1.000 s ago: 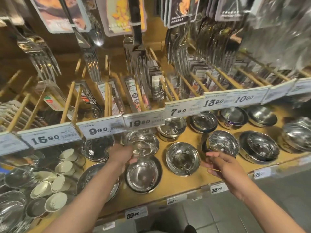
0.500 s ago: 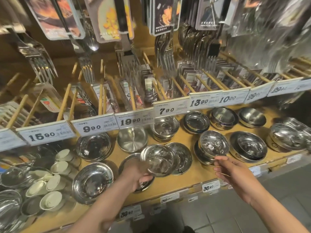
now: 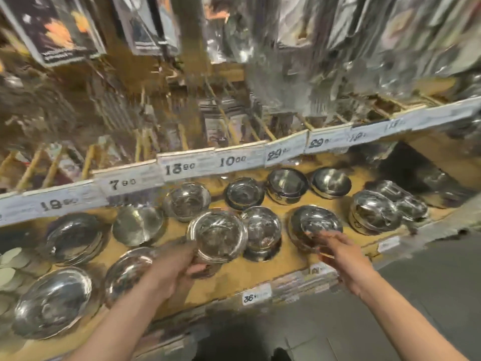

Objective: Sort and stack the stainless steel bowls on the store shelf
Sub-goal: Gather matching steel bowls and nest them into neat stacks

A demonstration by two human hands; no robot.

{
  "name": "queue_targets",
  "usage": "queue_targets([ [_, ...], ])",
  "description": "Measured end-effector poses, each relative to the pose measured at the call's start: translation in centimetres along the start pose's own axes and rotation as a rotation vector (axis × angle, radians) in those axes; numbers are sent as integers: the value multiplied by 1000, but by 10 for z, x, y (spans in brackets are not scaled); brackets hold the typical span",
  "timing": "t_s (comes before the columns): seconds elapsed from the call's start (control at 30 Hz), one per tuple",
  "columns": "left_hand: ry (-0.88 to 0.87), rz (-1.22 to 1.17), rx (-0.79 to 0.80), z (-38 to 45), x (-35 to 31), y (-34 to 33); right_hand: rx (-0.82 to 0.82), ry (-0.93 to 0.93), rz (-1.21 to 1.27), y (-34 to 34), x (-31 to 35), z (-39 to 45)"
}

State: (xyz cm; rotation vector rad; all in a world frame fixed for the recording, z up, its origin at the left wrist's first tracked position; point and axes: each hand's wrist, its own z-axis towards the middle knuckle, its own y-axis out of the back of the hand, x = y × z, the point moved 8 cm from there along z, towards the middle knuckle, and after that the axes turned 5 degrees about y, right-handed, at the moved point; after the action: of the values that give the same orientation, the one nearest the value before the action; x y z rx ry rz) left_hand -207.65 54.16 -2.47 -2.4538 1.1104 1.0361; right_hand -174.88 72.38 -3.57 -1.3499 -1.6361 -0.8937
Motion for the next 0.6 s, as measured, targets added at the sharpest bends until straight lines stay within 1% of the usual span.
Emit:
queue_targets([
  [0.13, -44, 32, -19, -10, -11, -43, -50, 17, -53, 53, 3, 40],
  [0.33, -47, -16, 22, -27, -19, -91, 4, 85, -188, 91, 10, 82],
  [0.5, -60, -50, -24, -33, -20, -100, 45, 99, -285, 91, -2, 92],
  [0.6, -59, -49, -29, -35, -19, -98, 127, 116, -331, 78, -7, 92],
])
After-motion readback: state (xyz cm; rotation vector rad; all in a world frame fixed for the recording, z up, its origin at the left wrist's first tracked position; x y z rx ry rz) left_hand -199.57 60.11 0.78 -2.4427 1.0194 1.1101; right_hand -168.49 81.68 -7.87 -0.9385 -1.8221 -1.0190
